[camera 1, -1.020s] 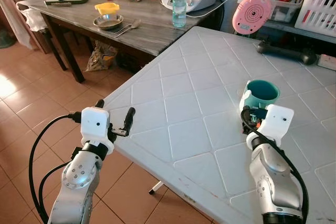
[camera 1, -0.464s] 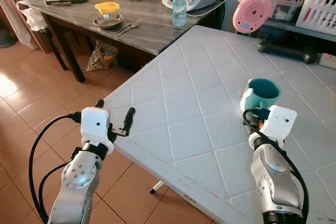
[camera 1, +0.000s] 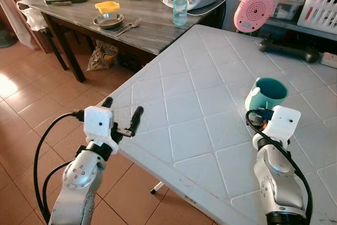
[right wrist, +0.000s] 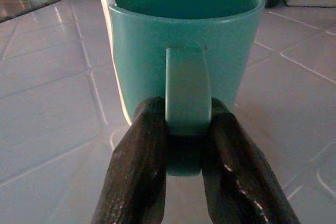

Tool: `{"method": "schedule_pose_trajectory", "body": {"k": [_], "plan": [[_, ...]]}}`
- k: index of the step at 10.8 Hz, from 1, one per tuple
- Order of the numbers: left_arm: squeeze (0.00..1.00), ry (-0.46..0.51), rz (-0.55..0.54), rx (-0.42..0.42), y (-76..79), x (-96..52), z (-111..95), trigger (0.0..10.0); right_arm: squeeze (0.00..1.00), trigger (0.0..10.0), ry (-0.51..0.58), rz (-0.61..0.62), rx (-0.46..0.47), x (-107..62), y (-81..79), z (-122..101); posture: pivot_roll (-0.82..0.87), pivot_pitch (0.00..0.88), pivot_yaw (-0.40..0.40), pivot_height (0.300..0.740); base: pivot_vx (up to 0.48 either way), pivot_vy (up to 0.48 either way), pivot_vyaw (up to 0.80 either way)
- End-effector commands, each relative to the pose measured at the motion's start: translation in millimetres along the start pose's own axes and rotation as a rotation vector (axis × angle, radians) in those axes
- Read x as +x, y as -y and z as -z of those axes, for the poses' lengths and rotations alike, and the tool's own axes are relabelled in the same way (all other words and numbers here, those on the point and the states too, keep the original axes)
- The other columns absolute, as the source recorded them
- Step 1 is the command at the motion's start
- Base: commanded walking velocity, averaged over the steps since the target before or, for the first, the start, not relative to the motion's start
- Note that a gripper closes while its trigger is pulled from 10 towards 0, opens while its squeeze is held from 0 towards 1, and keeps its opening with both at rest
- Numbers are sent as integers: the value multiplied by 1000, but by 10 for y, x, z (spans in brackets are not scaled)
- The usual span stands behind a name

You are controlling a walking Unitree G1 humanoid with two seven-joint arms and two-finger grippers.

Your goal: Setting the table

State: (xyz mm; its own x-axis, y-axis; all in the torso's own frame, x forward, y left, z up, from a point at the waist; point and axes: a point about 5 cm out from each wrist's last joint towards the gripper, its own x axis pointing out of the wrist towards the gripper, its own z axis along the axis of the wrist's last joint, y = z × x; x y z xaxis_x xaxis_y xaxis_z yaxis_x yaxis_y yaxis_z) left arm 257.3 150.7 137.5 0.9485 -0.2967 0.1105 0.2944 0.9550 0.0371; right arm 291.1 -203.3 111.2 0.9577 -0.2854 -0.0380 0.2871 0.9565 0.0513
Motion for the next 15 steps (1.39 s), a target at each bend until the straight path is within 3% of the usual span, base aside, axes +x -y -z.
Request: {"method": "schedule_pose_trajectory", "body": {"k": [1,4,6,7,8,12,15], "plan": [[0,6,11,2,8,-13,-19,10000,0,0,26,-25,-25,5,-39,-34,85,65,55,740,0,0,0],[0,-4,-20,9,-28,8,-5,10000,0,0,139,-201,-123,-57,-236,-234,75,55,43,740,0,0,0],[0,2,-121,51,-130,56,-38,10000,0,0,195,-277,-110,-110,-314,-408,68,44,30,740,0,0,0],[0,8,-229,90,-263,88,-83,10000,0,4235,209,-326,-73,-168,-367,-509,70,37,22,740,0,0,0],[0,4,-273,90,-328,93,-94,10000,0,10000,207,-339,-67,-202,-393,-539,70,32,17,740,0,0,0],[0,-11,-293,101,-356,135,-64,10000,0,10000,155,-338,-58,-253,-425,-491,66,19,8,740,0,0,-291],[0,-25,-291,105,-362,126,-25,10000,0,10000,148,-329,-63,-241,-404,-489,63,14,9,740,0,280,-415]]}}
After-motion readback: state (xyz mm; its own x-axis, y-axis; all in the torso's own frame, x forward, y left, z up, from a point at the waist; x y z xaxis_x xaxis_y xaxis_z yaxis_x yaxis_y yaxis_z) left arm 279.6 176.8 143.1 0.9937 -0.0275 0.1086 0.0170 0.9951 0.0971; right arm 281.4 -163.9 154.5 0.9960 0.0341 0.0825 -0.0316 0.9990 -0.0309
